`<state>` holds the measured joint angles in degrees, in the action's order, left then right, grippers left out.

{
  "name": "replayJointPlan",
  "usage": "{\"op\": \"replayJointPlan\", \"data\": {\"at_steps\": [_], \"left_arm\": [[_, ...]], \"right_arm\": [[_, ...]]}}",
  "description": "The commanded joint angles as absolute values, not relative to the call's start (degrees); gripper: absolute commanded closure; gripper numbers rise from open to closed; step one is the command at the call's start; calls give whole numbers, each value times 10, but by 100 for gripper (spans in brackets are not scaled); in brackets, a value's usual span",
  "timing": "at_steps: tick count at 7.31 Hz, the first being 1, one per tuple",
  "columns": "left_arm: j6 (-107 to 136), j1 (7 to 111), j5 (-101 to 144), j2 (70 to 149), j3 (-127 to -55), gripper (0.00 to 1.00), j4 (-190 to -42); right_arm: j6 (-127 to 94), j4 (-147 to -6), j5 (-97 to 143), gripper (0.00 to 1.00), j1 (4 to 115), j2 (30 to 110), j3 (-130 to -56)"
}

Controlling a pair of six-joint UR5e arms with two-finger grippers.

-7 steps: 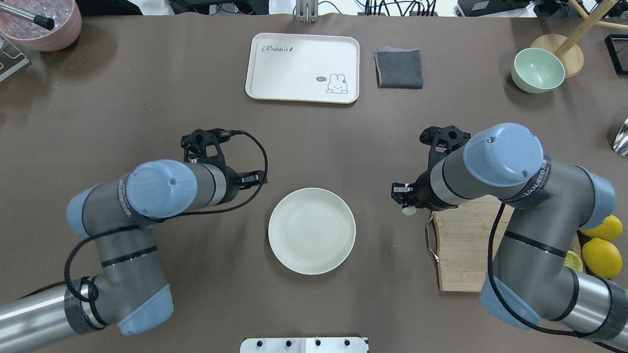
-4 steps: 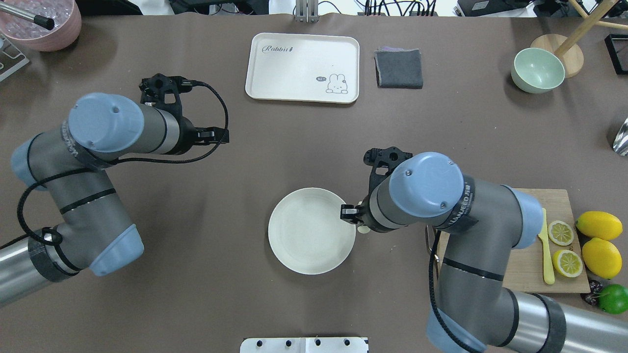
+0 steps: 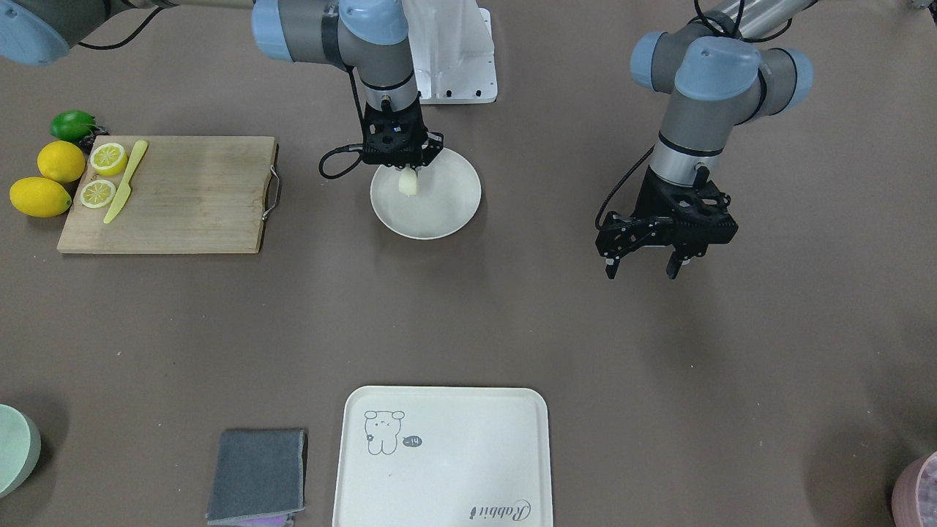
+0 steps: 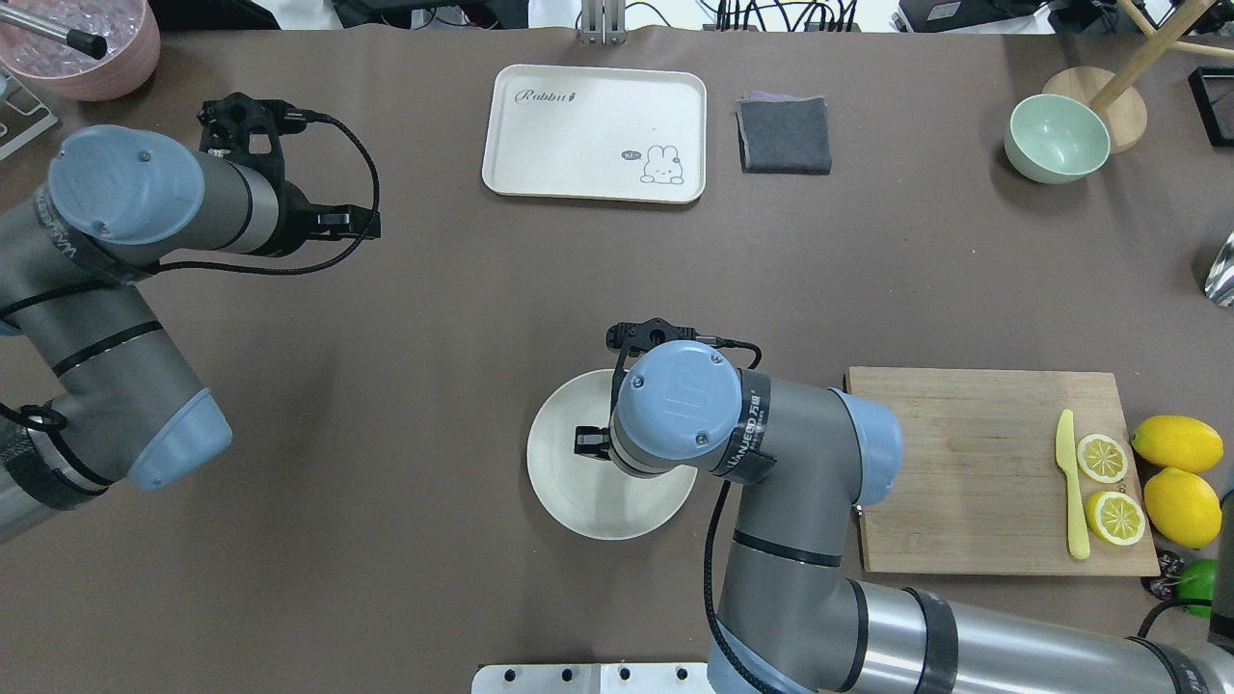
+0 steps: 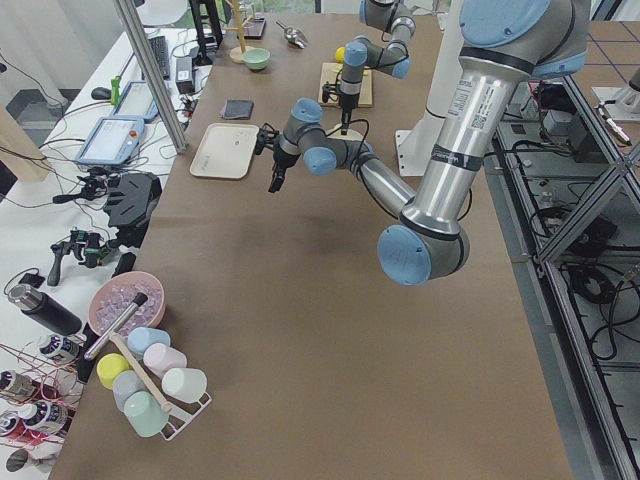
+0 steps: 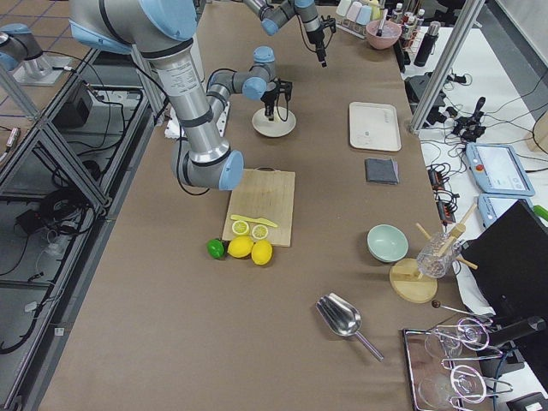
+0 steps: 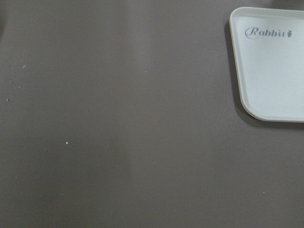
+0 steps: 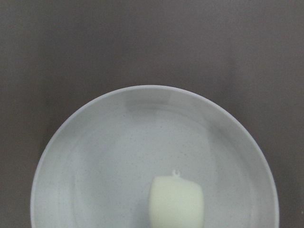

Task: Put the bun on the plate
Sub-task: 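Carry bun over plate with right gripper while left releases and withdraws, then lower the bun onto the plate and open the right gripper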

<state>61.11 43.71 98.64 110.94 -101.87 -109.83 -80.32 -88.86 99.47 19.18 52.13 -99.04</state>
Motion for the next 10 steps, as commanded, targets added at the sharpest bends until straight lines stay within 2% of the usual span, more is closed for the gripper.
{"op": "replayJointPlan", "data": {"at_steps": [1, 2, 10], "left_arm": [[603, 443, 986, 1098, -1018, 2, -1100], [603, 445, 986, 1098, -1018, 2, -1100], [593, 443, 981, 1099, -999, 2, -1111]], "right_arm": [[-801, -887, 992, 55, 186, 511, -967], [-803, -887, 991, 1, 185, 511, -963], [-819, -895, 998, 0, 206, 517, -997]]}}
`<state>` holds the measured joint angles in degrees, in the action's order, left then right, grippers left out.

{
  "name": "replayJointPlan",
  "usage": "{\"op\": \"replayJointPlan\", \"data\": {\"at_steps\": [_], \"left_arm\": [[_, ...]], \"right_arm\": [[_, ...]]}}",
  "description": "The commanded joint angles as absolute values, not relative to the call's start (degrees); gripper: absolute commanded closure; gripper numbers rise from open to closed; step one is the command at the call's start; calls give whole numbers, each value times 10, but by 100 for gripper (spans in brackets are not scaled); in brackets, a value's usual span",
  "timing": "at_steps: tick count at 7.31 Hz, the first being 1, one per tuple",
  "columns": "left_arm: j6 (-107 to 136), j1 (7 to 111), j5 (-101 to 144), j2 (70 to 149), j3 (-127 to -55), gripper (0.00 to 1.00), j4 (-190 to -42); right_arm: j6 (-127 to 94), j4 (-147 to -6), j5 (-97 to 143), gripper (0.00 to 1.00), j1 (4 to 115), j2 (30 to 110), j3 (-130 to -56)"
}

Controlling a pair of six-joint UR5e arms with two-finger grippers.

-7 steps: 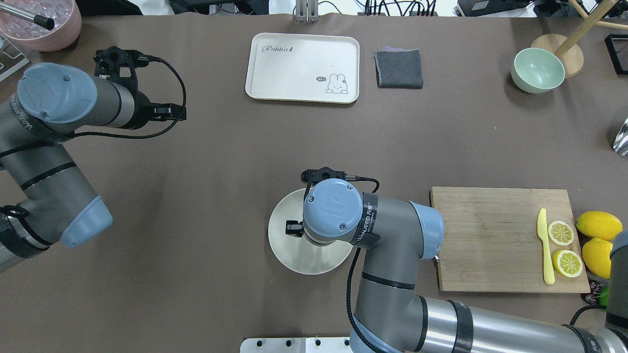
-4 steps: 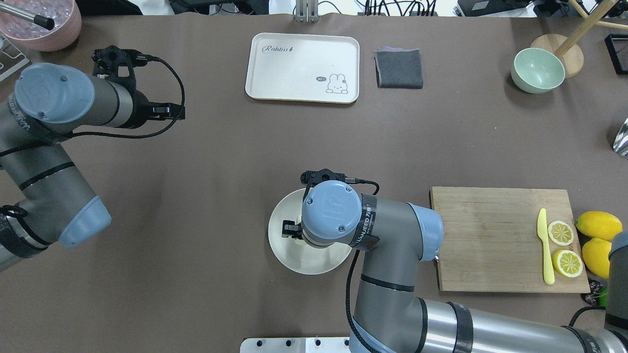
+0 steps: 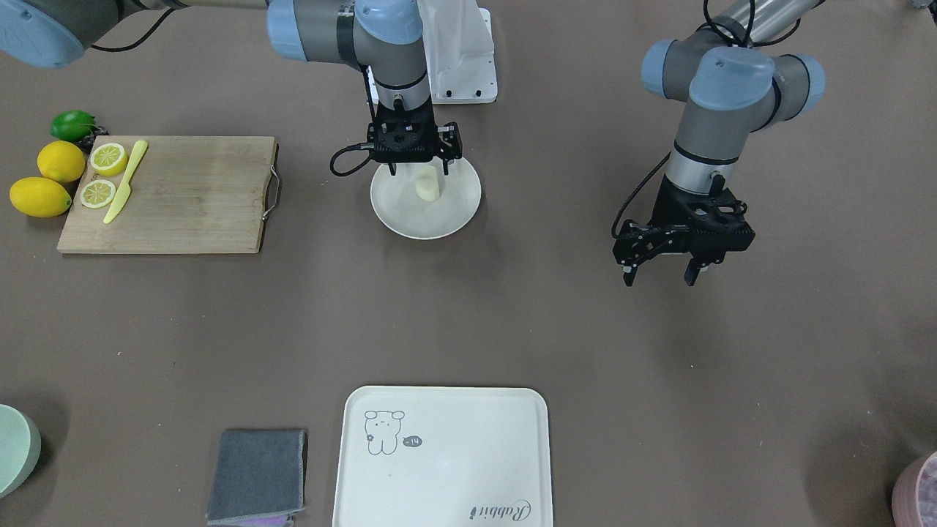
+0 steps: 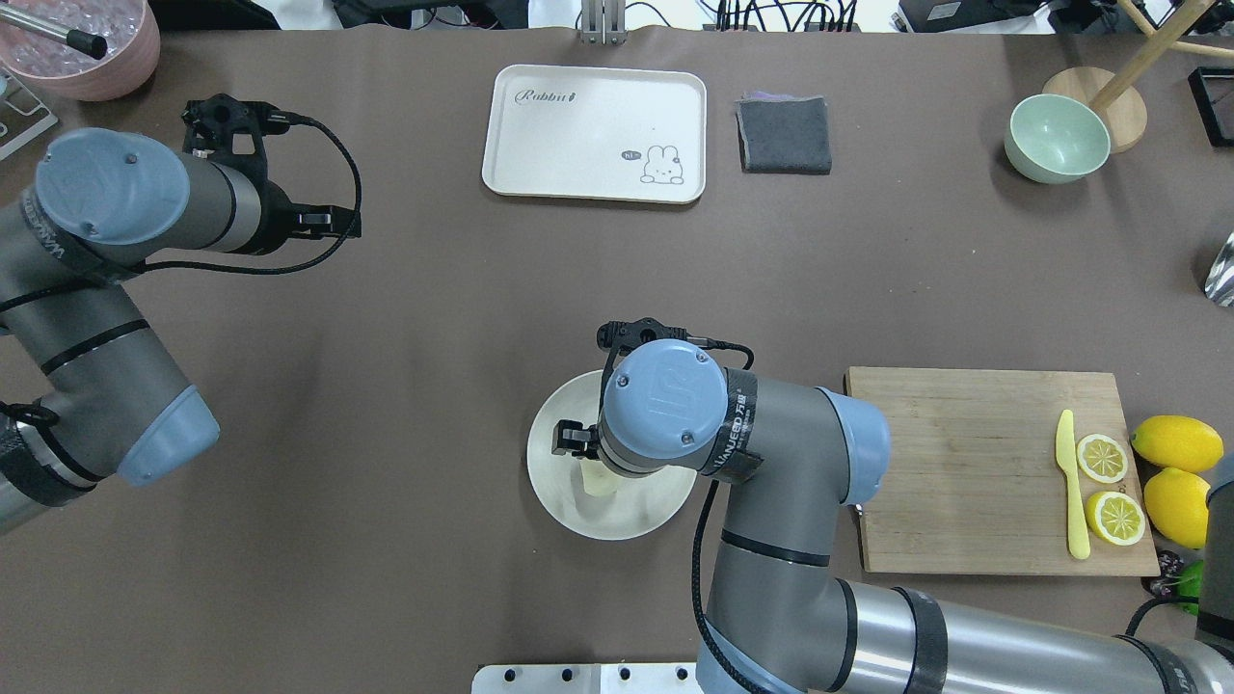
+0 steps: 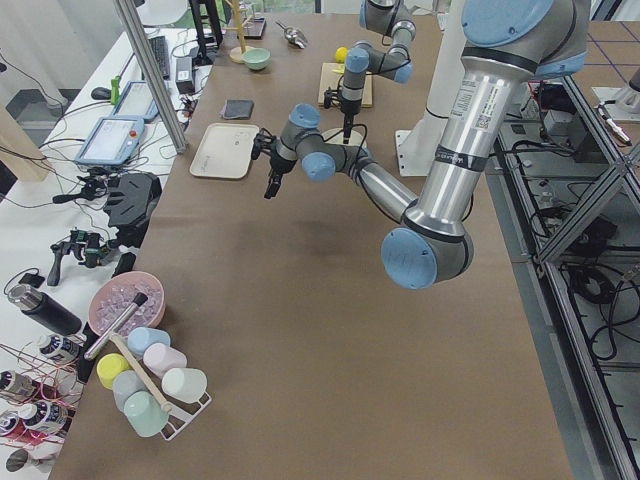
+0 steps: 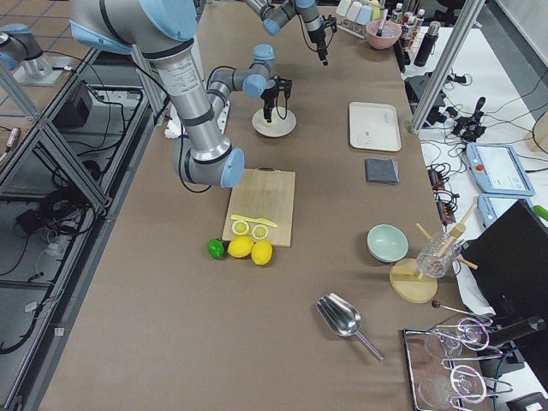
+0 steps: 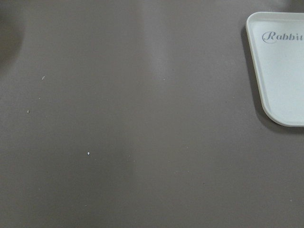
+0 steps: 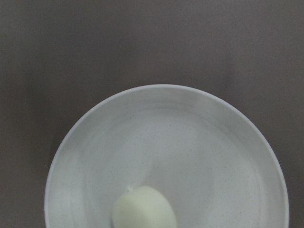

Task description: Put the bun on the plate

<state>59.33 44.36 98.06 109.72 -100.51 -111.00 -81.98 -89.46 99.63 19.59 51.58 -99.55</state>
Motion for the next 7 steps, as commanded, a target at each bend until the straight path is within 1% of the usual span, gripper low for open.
{"op": "replayJointPlan", "data": {"at_steps": [1, 2, 3, 5, 7], "left_arm": [[592, 444, 981, 1104, -996, 2, -1110], [592, 445, 981, 1104, -996, 2, -1110], [578, 450, 981, 1103, -989, 2, -1110], [492, 499, 1004, 1081, -986, 2, -1104], [460, 573, 1063, 1026, -1002, 2, -1110]], "right_arm": [[-817, -916, 1018, 0, 237, 515, -1007], [-803, -962, 1080, 0, 298, 520, -1032], [-737, -1004, 1130, 0, 368, 533, -1056], [-549, -1031, 1214, 0, 520, 624, -1098], [-371, -1031, 1250, 0, 631, 726, -1124]]}}
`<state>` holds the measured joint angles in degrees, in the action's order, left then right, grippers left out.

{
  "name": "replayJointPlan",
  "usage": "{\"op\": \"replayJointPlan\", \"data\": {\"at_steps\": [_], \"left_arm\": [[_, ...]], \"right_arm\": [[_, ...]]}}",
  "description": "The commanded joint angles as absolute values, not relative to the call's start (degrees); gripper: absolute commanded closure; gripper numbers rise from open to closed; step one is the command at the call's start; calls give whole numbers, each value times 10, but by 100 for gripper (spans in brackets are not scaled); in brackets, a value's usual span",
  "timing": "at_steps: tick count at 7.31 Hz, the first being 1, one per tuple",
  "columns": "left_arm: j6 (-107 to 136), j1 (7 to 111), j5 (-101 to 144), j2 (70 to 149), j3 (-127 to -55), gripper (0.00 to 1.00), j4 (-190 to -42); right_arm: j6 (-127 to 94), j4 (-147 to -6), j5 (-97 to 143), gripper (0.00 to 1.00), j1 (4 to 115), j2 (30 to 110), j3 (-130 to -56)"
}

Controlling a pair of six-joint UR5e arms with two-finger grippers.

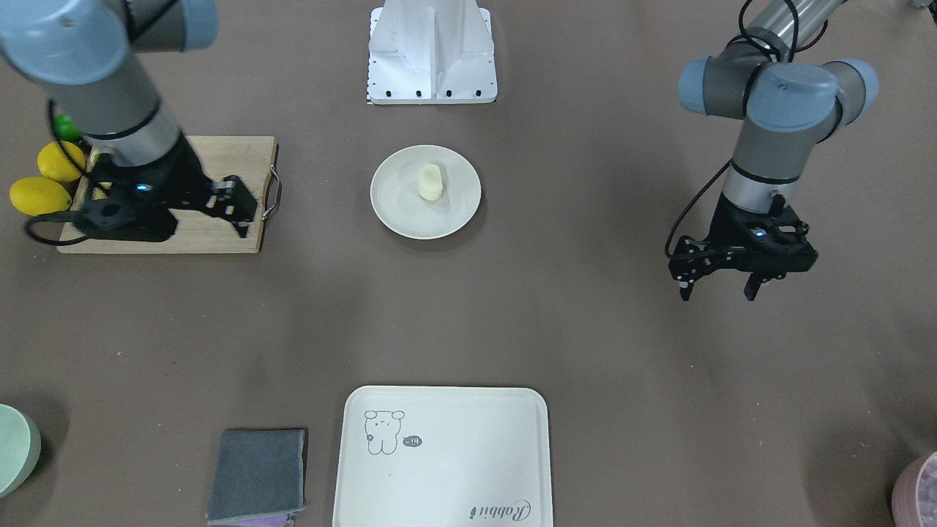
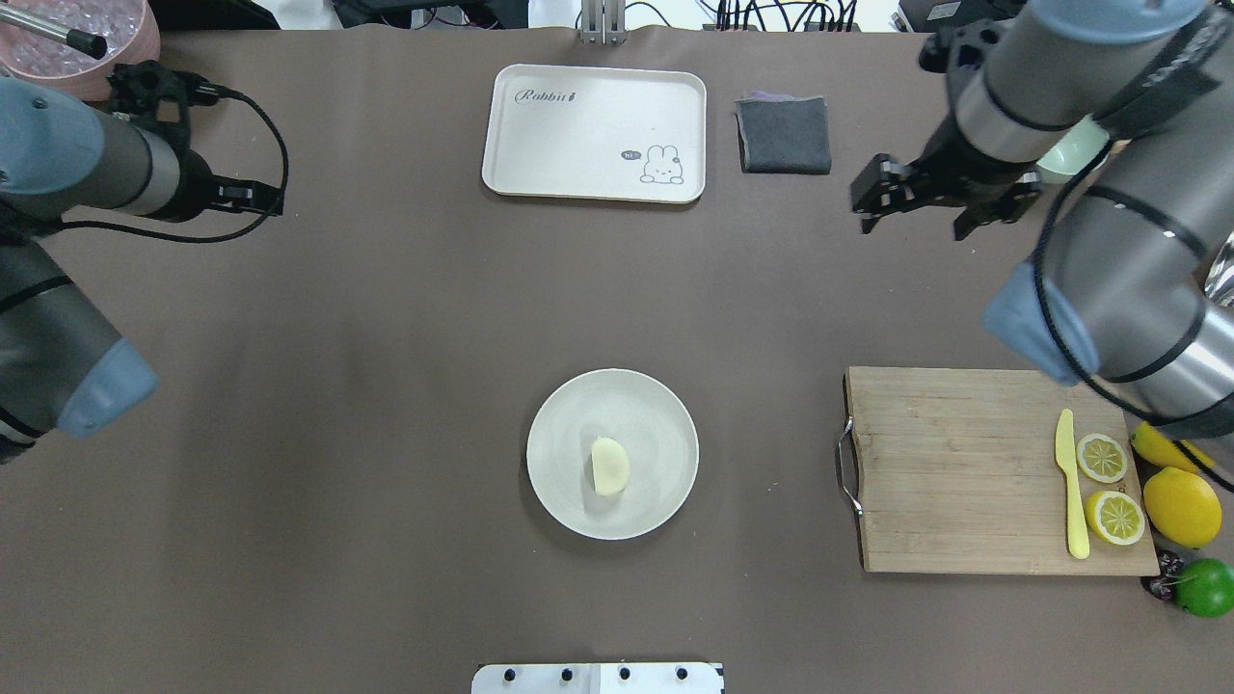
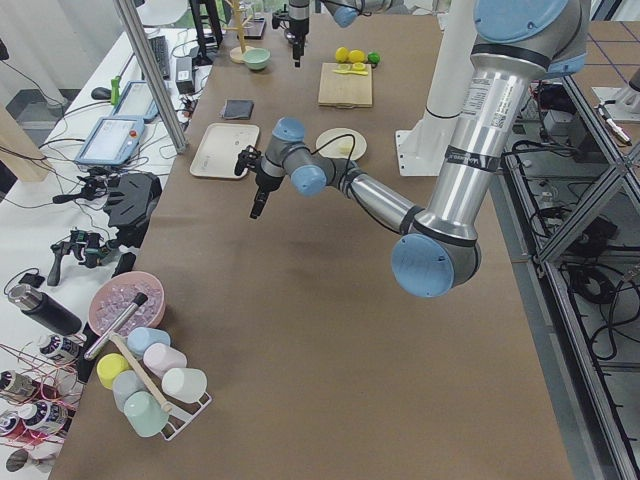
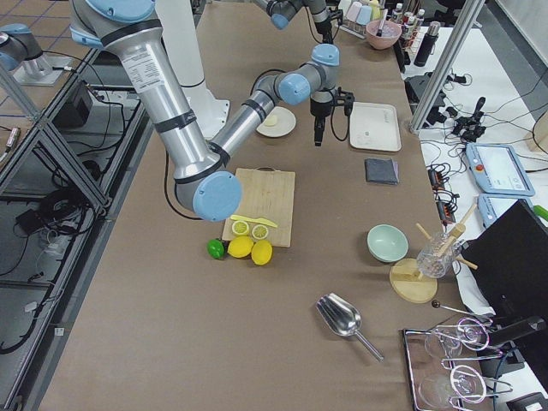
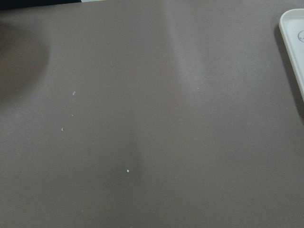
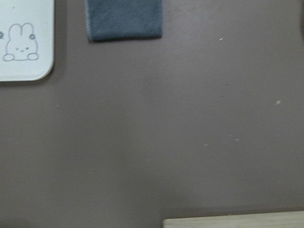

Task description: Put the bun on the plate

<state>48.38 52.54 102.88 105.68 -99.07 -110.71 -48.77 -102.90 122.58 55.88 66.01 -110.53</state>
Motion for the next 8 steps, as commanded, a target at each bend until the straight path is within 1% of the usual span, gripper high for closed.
{"op": "replayJointPlan", "data": {"at_steps": [1, 3, 4, 6, 7, 8], "left_arm": [[403, 624, 1121, 1000, -1019, 2, -1107], [266, 744, 1208, 948, -1015, 2, -1104], [230, 794, 1221, 934, -1010, 2, -1092], [114, 848, 1239, 932, -993, 2, -1039], [104, 855, 1241, 927, -978, 2, -1039], [104, 855, 1245, 911, -976, 2, -1039]], "right_arm": [[-281, -1032, 1265, 0, 682, 772, -1126], [-89, -1031, 1286, 0, 797, 864, -1111], [-23, -1029, 1287, 0, 838, 901, -1106], [9, -1023, 1309, 0, 870, 947, -1106], [21, -1024, 1310, 0, 877, 959, -1105], [32, -1021, 1310, 0, 885, 975, -1105]]}}
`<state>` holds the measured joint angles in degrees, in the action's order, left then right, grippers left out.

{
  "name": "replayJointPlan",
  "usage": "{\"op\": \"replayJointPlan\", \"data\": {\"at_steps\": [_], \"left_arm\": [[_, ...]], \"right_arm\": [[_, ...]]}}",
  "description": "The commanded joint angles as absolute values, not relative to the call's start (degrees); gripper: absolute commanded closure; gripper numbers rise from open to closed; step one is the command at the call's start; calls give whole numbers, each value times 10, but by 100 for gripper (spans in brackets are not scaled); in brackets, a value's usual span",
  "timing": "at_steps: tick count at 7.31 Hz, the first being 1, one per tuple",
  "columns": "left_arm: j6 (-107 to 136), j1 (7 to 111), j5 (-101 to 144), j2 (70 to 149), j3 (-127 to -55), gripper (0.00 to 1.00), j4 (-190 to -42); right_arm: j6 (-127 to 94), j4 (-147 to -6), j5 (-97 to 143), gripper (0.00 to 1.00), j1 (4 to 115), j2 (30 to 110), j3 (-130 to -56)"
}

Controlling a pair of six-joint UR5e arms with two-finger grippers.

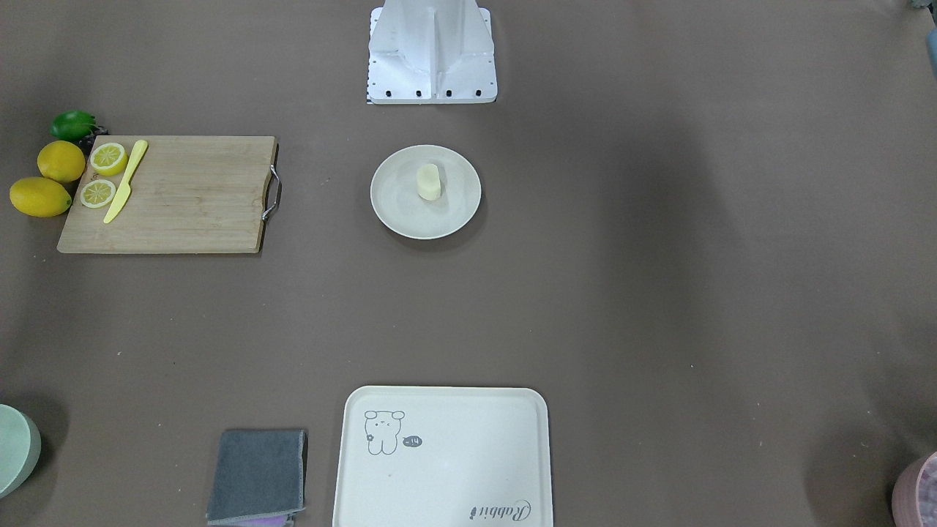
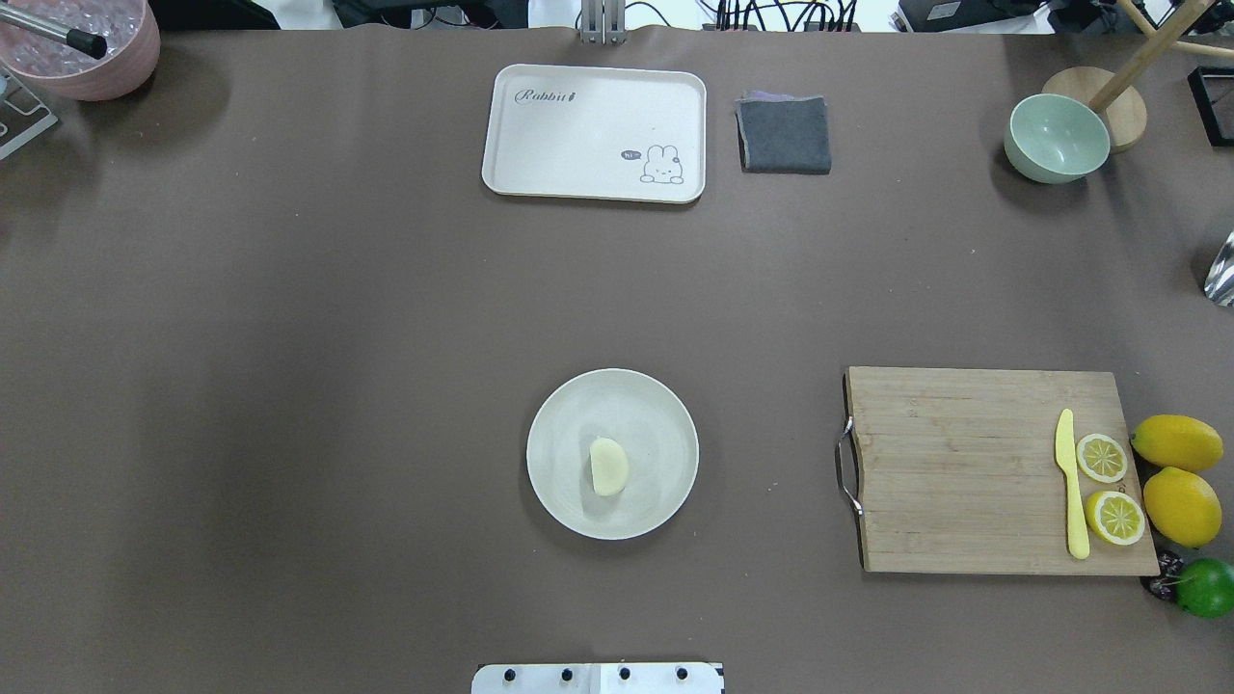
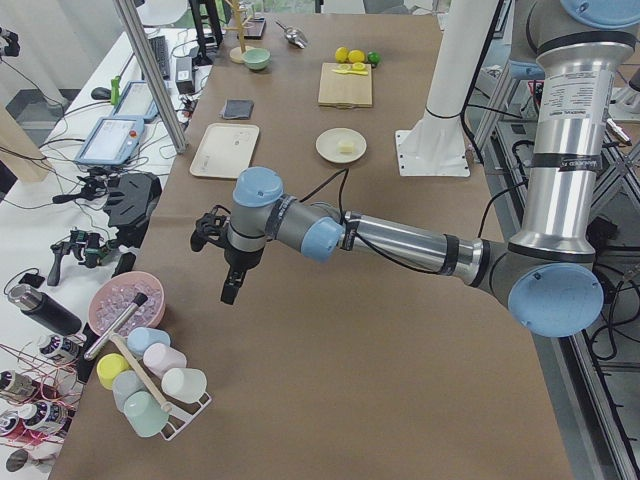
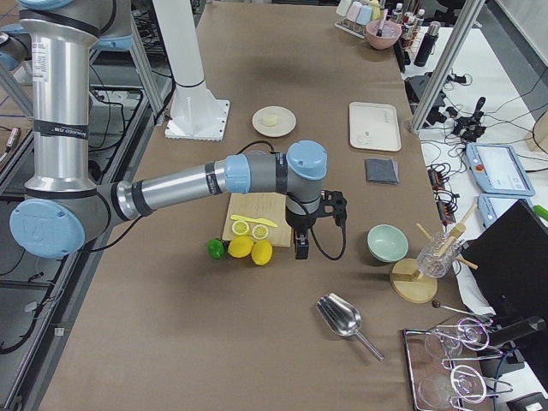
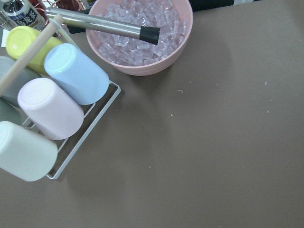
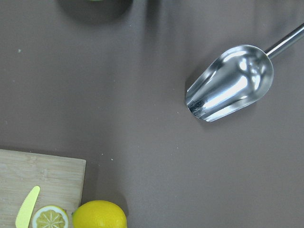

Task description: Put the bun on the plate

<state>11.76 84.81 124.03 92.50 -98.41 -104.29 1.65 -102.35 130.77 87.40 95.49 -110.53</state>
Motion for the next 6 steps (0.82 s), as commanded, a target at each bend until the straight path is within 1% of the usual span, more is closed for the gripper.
{"op": "replayJointPlan", "data": {"at_steps": [1, 3, 6], "left_arm": [[104, 857, 1281, 904, -978, 2, -1041], [101, 857, 1293, 883, -978, 2, -1049], [102, 859, 1291, 882, -969, 2, -1049]], "right_arm": [[35, -1007, 1310, 0, 890, 988, -1099], [32, -950, 1324, 0, 899, 990, -1044], [29, -949, 1326, 0, 899, 983, -1042]]}}
